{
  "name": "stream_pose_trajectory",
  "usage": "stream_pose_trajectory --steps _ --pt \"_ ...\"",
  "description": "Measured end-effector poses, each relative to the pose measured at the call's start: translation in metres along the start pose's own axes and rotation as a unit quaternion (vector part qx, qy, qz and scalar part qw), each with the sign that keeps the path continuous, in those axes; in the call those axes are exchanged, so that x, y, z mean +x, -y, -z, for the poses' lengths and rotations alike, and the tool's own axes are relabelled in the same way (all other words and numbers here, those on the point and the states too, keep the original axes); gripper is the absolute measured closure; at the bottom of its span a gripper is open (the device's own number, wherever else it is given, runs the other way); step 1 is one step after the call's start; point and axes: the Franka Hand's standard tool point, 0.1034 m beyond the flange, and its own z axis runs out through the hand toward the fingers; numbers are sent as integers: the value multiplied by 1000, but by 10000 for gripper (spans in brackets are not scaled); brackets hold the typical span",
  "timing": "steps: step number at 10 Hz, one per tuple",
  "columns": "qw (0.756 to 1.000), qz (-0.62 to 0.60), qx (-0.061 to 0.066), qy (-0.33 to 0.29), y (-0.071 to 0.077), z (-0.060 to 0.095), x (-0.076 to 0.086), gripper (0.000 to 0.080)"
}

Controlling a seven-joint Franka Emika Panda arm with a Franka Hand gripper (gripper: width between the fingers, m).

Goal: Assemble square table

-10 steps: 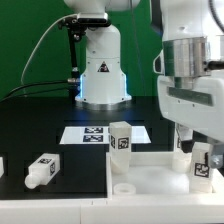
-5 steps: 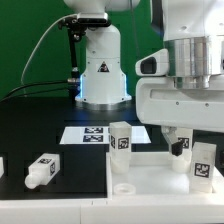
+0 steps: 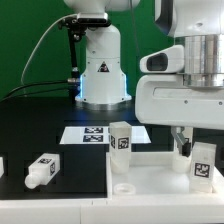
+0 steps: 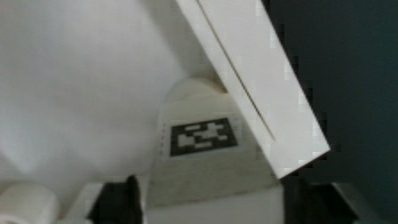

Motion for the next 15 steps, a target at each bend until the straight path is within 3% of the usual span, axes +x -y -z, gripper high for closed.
stream_pose_trajectory --steps 1,4,7,8,9,11,12,13,14,15 --pt "999 -40 -1 0 -1 0 1 515" --pt "967 -256 -6 0 -2 0 -1 515" --pt "857 -516 17 10 2 -1 -4 515" --pt "831 -555 26 20 2 -1 -4 515" --pt "817 -576 26 20 2 -1 -4 515" --pt "826 -563 25 20 2 -2 -4 515" --pt "852 -523 24 17 3 -3 -6 336" --pt "907 -420 26 10 3 -4 -4 336" --pt "938 -345 30 4 3 -7 -3 195" --pt "943 -331 27 5 3 -10 -6 162"
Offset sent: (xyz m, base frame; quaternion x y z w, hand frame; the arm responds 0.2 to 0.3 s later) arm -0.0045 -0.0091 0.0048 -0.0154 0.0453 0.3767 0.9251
